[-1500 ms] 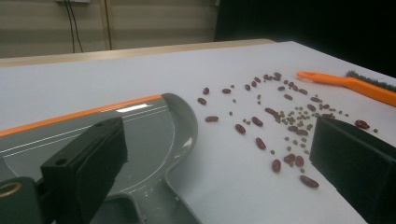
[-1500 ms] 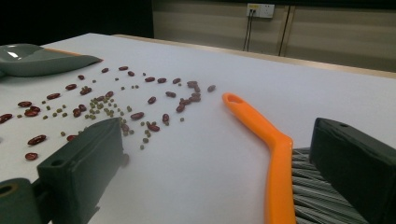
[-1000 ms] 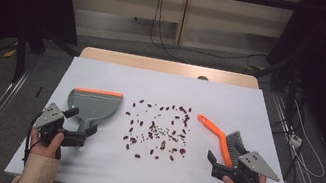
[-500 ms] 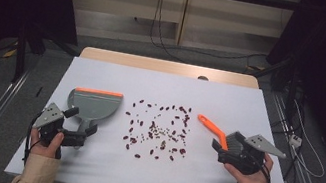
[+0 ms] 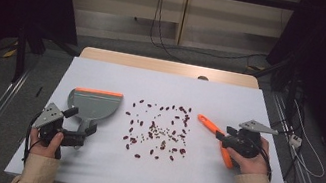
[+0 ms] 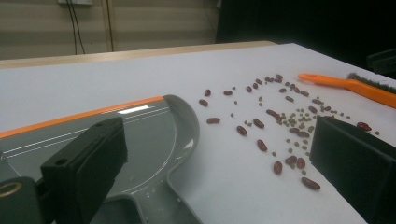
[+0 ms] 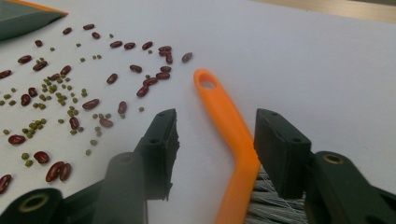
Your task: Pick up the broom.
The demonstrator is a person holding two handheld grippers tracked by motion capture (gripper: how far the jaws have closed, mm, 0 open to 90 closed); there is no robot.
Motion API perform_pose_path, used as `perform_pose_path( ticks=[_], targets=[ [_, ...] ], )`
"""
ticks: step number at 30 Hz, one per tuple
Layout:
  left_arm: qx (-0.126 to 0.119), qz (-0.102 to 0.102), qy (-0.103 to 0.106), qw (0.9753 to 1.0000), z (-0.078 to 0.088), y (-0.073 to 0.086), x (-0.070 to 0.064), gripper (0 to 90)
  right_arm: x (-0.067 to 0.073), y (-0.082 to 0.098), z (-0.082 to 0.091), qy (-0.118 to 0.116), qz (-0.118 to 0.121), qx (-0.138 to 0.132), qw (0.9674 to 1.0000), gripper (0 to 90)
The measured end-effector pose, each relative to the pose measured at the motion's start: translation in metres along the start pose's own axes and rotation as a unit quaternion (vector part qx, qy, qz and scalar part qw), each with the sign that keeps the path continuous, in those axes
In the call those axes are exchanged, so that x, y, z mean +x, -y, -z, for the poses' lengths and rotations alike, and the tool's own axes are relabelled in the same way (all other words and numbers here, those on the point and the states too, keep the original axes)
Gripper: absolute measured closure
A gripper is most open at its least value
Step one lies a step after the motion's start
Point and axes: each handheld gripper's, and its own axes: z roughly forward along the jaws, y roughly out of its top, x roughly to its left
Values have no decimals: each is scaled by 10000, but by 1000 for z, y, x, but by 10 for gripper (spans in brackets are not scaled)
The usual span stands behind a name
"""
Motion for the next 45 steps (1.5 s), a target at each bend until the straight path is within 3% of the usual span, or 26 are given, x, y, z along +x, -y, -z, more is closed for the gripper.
perform_pose_path(
  ticks=[6, 10, 20, 23, 25, 29, 31, 33, 39, 42, 45],
  targets=[
    [16, 11, 16, 10000, 0, 0, 0, 39, -7, -9, -10, 142, 118, 491, 9986, 569],
    [24, 23, 22, 10000, -1, 1, 0, 39, -12, -12, -19, 177, 105, 883, 9959, 584],
    [24, 59, 41, 10000, -2, 1, 1, 39, -20, -14, -35, 166, 22, 1344, 9908, 636],
    [26, 59, 43, 10000, -2, 1, 0, 39, -22, -16, -40, 138, 72, 1592, 9871, 713],
    [26, 59, 35, 10000, -2, 1, 0, 39, -23, -14, -46, 94, 68, 1811, 9834, 678],
    [86, -8, 37, 10000, -2, 1, 1, 39, -23, -15, -52, 64, 157, 1988, 9799, 670],
    [61, 19, 35, 10000, -2, 1, 0, 39, -24, -16, -53, 73, -41, 2007, 9796, 678],
    [68, 12, 44, 10000, -3, 1, 0, 39, -21, -17, -54, 185, 10, 2060, 9784, 683],
    [50, -19, 51, 10000, -5, 0, -3, 39, -21, -15, -53, 220, -81, 1956, 9804, 686],
    [41, -14, 60, 10000, -5, 0, -3, 39, -18, -17, -54, 314, -41, 2018, 9789, 689],
    [28, -34, 51, 10000, -4, -1, -2, 39, -20, -18, -53, 250, -109, 2004, 9793, 690]
  ],
)
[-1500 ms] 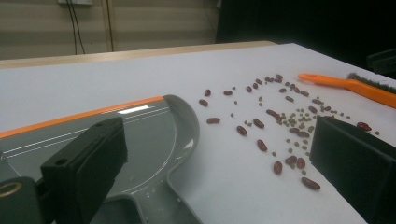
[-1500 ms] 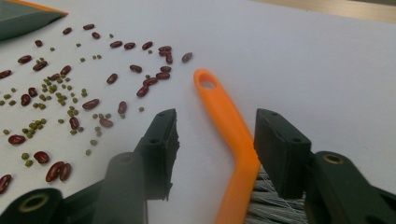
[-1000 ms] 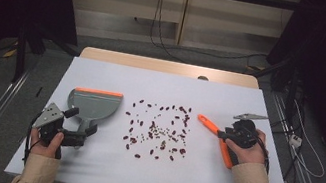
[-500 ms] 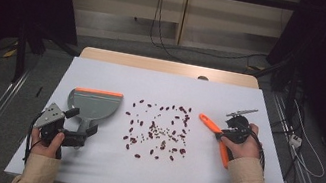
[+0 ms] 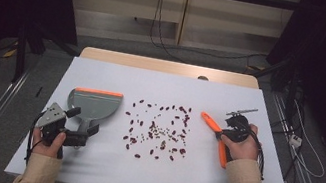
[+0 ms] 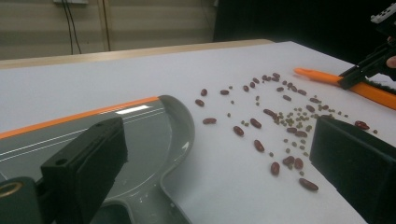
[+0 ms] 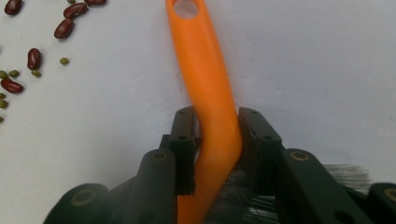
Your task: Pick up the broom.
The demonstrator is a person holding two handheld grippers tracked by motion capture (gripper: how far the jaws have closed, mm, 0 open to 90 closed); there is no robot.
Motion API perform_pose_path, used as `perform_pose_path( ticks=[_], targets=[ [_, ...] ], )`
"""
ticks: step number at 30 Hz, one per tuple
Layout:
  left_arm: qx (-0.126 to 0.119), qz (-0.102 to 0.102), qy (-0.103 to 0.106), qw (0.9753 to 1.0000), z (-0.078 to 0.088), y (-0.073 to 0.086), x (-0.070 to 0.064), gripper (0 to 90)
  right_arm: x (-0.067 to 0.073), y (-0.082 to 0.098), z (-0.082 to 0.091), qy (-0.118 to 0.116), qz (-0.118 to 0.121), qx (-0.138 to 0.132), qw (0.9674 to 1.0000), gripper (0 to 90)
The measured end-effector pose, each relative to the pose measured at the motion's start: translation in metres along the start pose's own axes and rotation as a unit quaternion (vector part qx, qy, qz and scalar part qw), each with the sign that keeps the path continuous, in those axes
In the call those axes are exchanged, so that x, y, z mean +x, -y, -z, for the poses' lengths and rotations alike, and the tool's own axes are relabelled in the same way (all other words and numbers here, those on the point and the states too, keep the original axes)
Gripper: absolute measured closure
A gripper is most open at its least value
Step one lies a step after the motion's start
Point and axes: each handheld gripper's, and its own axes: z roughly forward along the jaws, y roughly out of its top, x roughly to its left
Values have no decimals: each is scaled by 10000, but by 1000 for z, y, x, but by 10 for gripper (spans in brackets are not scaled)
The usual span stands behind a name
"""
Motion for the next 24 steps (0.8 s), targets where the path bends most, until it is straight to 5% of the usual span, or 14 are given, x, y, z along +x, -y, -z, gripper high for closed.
perform_pose_path(
  ticks=[5, 13, 21, 22, 24],
  targets=[
    [-32, 58, -24, 10000, 0, 0, 1, 39, 0, 0, 2, 51, -19, -150, 9999, 692],
    [-28, -57, -75, 10000, 0, -3, -1, 39, 0, 4, 29, 38, -64, -982, 9951, 700],
    [-108, -243, 0, 9996, -4, -12, -12, 37, 4, 10, 58, -223, -235, -2148, 9761, 714],
    [-108, -243, 0, 9996, -4, -12, -12, 37, 4, 10, 58, -223, -235, -2148, 9761, 714],
    [-159, -260, 55, 9995, -5, -15, -17, 36, 5, 14, 65, -300, -286, -2465, 9683, 715]
  ],
)
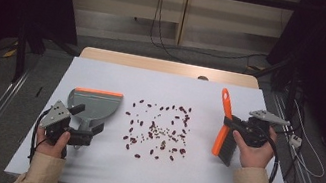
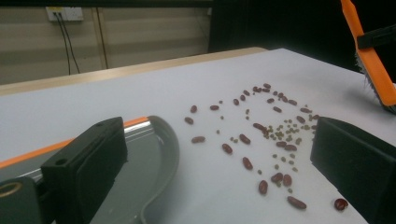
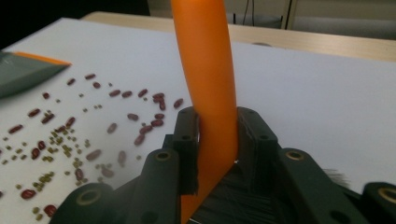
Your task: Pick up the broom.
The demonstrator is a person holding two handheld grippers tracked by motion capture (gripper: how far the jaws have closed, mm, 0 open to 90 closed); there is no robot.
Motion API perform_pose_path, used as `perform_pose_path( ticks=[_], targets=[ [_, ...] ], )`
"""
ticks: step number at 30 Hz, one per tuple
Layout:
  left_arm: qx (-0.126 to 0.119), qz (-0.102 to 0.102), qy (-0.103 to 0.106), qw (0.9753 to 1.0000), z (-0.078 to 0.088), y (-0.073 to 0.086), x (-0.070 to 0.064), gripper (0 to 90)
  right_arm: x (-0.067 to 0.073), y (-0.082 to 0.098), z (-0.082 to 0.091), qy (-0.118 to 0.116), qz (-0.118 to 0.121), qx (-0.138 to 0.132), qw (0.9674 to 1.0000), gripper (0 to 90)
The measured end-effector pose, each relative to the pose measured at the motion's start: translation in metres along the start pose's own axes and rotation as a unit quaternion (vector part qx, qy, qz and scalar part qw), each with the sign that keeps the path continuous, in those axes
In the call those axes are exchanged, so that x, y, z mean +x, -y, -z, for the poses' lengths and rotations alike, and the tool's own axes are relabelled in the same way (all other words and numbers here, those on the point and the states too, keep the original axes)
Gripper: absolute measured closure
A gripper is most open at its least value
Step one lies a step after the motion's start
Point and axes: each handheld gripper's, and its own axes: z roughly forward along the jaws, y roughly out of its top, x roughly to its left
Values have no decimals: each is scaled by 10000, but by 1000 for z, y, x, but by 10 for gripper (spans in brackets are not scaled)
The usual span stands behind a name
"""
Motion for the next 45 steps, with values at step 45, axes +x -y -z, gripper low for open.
perform_pose_path(
  ticks=[45],
  targets=[
    [279, -94, 1343, 9905, -86, -38, -84, 56, 49, -28, 8, -802, 151, -1131, 9902, 715]
  ],
)
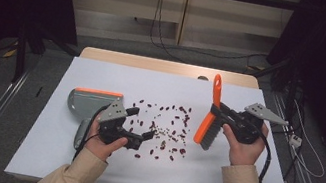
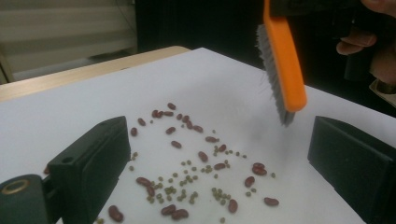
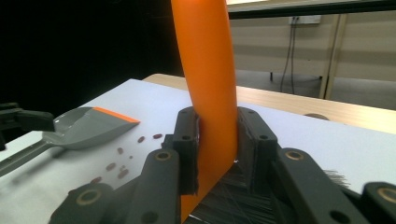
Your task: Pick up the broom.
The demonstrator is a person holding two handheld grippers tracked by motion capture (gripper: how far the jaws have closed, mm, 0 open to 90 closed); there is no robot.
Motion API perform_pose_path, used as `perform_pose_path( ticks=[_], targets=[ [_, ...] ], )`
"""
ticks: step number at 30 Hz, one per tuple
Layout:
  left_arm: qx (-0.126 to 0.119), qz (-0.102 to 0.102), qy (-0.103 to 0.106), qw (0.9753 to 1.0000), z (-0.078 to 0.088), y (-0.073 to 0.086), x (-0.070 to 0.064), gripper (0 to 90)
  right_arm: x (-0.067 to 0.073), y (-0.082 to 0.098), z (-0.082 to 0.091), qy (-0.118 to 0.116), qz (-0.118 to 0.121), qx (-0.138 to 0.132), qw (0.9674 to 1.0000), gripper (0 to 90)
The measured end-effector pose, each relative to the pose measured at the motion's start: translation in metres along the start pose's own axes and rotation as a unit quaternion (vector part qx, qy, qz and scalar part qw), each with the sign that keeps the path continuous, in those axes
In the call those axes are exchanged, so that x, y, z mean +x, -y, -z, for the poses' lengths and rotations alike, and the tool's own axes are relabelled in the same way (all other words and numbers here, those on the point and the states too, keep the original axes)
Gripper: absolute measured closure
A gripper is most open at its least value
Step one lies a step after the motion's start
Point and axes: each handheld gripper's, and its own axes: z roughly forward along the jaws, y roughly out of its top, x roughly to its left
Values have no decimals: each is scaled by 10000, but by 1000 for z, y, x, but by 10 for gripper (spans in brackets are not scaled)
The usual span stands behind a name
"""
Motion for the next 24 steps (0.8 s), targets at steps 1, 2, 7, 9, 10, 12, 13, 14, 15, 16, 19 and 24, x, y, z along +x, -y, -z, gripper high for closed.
perform_pose_path(
  ticks=[1, 2, 7, 9, 10, 12, 13, 14, 15, 16, 19, 24],
  targets=[
    [26, -19, 81, 10000, -5, 0, -1, 56, 2, -1, -3, -18, 14, 4, 10000, 715],
    [26, -19, 81, 10000, -5, 0, -1, 58, 2, -1, -3, -18, 14, 4, 10000, 715],
    [118, -66, 234, 9996, -17, 1, -3, 101, 14, -4, -17, -143, 63, -6, 9999, 715],
    [165, -100, 346, 9992, -24, 2, -5, 140, 18, -5, -21, -181, 75, 3, 9998, 715],
    [165, -100, 346, 9992, -24, 2, -5, 157, 20, -5, -23, -198, 69, 5, 9998, 715],
    [179, -87, 382, 9991, -30, 2, -8, 166, 22, -6, -25, -206, 76, -4, 9998, 715],
    [173, -69, 469, 9987, -35, 1, -10, 198, 26, -6, -30, -282, 65, 4, 9996, 715],
    [173, -72, 561, 9982, -38, 1, -12, 222, 28, -6, -33, -287, 68, 15, 9996, 715],
    [181, -61, 597, 9980, -40, 1, -13, 253, 30, -6, -36, -305, 85, 30, 9995, 715],
    [189, -30, 630, 9978, -43, 1, -14, 270, 33, -6, -39, -322, 112, 28, 9994, 715],
    [251, 33, 661, 9975, -49, 2, -16, 336, 41, -7, -46, -399, 165, 51, 9991, 715],
    [408, 121, 571, 9975, -55, 5, -16, 429, 53, -7, -55, -492, 231, 85, 9985, 715]
  ],
)
